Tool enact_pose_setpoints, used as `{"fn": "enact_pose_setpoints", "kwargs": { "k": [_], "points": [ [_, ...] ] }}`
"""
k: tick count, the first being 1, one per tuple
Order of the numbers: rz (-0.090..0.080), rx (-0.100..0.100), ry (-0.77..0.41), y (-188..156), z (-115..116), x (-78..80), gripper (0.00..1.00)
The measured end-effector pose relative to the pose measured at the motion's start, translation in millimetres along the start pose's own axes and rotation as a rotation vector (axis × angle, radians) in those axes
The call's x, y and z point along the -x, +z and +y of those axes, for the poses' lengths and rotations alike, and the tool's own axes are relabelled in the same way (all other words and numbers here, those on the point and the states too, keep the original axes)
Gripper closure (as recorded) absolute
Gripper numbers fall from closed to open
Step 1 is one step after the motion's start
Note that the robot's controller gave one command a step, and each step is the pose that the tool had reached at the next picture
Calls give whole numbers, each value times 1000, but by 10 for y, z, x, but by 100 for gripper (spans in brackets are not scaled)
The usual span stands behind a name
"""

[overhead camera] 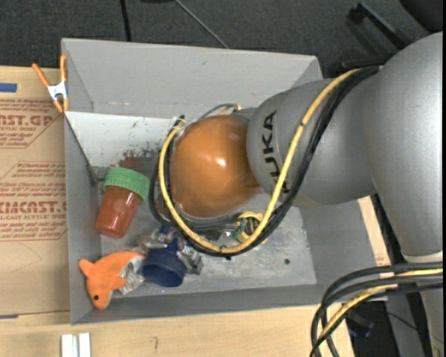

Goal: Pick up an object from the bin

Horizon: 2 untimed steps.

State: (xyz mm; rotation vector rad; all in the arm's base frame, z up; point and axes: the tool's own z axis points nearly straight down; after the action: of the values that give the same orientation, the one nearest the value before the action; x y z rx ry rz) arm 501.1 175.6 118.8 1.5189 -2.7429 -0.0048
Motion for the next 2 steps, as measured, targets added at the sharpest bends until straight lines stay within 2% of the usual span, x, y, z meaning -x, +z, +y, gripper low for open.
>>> {"fn": "enact_pose_setpoints", "kwargs": {
  "k": [1,2],
  "points": [
    [-3,-3,2,-697,52,321,100],
    [-19,-14,10,-502,-143,444,100]
  ]
}}
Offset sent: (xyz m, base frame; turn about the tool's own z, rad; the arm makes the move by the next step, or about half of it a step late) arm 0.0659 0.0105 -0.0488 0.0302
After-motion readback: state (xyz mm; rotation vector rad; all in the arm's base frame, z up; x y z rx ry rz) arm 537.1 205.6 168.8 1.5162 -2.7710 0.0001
